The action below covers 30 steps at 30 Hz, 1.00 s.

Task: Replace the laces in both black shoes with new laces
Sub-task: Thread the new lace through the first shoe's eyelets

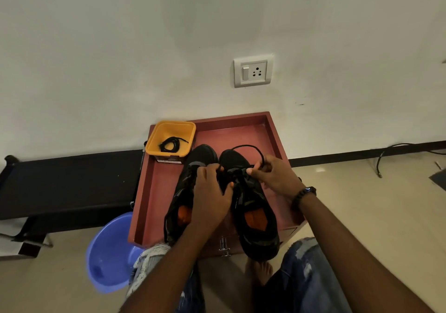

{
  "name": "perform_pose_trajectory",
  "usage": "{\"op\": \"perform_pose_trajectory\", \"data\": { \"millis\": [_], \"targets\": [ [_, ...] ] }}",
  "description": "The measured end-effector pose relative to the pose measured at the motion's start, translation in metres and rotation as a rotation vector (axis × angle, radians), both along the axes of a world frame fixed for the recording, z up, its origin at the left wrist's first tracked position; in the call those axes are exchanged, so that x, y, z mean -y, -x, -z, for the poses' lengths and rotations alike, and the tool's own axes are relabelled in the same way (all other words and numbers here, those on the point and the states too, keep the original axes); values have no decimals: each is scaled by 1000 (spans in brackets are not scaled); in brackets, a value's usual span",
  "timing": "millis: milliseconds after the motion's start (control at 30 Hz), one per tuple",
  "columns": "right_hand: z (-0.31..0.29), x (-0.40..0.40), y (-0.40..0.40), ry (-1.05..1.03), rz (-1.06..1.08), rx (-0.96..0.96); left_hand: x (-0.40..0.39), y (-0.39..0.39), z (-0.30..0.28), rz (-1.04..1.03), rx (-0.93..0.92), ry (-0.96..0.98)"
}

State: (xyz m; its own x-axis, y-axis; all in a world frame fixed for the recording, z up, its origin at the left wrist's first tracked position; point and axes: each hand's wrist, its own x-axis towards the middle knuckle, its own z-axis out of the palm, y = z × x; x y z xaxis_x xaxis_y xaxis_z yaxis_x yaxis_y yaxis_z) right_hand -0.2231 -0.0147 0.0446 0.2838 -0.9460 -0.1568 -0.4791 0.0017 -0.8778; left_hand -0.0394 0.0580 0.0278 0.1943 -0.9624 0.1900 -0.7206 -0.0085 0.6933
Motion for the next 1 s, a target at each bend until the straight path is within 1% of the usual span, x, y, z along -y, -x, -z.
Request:
{"op": "perform_pose_trajectory", "data": {
  "millis": [100,167,233,300,400,567,667,833,933,1000],
  "targets": [
    [6,5,2,3,-46,-13,-11,11,-6,-114,106,173],
    [11,9,4,-4,-106,-74,-17,15,-8,-76,208,248],
    [16,12,7,-37,-139,-115,-16,16,-5,37,353,239],
    [23,12,9,-60,-151,-134,-9,18,-3,113,433,120],
    [30,8,11,-46,-170,-137,4,24,-5,131,381,-112],
    [35,4,13,-64,-64,17,14,32,-6,95,347,-251],
    [36,6,13,-64,-57,4,16,35,-9,80,349,-302],
    [37,10,18,-77,-170,-57,19,37,-13,85,383,-355],
    [38,10,19,-93,-145,-18,15,39,-11,72,329,-351],
    [36,7,19,-114,-91,53,12,41,-8,47,279,-342]
  ]
}}
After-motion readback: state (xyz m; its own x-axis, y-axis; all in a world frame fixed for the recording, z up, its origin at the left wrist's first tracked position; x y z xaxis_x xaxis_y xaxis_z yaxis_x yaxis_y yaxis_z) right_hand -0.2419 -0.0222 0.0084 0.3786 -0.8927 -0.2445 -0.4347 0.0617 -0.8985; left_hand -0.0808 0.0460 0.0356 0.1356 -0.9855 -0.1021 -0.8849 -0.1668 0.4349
